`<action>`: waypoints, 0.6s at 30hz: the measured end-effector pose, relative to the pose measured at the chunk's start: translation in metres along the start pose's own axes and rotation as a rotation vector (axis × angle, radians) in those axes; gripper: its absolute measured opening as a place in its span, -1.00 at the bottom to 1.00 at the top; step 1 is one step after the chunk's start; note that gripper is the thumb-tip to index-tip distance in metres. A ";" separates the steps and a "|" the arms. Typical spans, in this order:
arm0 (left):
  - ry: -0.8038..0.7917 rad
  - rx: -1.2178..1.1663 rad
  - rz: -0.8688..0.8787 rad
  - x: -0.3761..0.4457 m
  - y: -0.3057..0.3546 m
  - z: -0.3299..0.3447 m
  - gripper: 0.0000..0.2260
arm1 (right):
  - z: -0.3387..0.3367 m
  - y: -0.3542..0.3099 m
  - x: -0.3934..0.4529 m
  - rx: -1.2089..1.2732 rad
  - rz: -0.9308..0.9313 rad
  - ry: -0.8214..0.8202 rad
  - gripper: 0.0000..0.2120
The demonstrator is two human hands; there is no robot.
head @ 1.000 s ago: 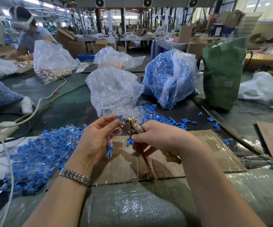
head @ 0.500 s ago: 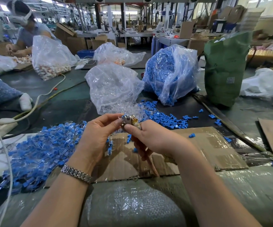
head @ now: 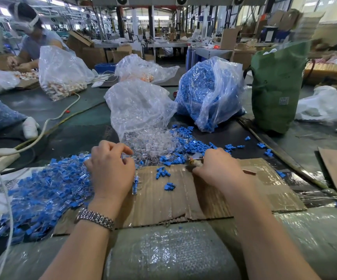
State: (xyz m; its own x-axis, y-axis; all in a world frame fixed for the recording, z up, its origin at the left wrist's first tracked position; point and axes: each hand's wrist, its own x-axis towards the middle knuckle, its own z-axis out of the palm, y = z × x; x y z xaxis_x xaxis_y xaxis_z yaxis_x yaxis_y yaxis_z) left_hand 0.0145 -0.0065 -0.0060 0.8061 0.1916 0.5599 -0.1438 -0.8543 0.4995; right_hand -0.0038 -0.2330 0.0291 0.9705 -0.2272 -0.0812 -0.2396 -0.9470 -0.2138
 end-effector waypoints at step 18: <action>-0.289 0.221 0.239 -0.005 0.009 0.022 -0.88 | 0.006 -0.038 0.006 -0.033 -0.310 0.105 -0.83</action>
State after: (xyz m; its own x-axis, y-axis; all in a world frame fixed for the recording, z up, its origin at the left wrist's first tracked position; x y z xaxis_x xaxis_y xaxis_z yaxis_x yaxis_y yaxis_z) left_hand 0.0218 -0.0259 -0.0191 0.8973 -0.1405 0.4185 -0.2451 -0.9470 0.2076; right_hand 0.0112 -0.1974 0.0309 0.9951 0.0521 0.0843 0.0667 -0.9813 -0.1806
